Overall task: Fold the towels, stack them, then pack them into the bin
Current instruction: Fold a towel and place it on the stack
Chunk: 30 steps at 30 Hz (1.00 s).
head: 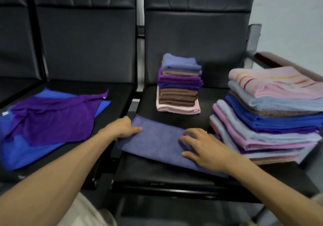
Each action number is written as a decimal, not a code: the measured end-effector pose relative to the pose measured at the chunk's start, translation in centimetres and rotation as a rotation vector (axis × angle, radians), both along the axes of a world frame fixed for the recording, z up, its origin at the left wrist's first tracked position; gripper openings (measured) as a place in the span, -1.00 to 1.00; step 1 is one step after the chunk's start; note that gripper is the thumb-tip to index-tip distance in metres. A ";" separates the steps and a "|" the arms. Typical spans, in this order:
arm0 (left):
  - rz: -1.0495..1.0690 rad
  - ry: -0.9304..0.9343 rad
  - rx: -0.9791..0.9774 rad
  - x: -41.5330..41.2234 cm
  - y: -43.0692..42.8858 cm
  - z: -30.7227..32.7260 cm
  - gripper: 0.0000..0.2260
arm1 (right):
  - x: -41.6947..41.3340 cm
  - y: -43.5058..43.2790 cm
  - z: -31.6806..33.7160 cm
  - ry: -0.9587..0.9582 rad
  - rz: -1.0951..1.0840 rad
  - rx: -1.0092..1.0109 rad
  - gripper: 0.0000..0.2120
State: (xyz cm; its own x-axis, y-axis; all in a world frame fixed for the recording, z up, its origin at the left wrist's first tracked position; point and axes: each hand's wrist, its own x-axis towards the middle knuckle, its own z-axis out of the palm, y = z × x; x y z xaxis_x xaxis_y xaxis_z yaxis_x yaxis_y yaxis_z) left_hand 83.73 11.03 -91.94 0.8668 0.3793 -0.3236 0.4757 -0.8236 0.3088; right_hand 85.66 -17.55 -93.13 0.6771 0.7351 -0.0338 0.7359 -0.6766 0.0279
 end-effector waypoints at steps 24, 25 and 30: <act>-0.023 -0.168 -0.743 -1.4 -9.6 4.8 -0.87 | 1.6 1.1 -1.3 0.388 -0.437 0.427 -0.80; -0.034 -0.155 -0.735 -1.3 -10.3 4.3 -0.87 | 1.8 0.7 -1.8 0.445 -0.470 0.444 -0.81; -0.054 -0.109 -0.706 0.1 -13.6 1.8 -0.95 | 2.3 -0.3 -2.7 0.799 -0.608 0.856 -0.72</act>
State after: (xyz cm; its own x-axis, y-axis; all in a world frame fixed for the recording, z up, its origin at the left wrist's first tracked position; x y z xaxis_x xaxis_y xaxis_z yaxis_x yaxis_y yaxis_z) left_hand 83.79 -2.54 -90.14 0.9199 0.0670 -0.3863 0.3758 -0.4314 0.8201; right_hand 87.95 -17.87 -95.88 0.9155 0.3114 -0.2548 -0.0755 -0.4890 -0.8690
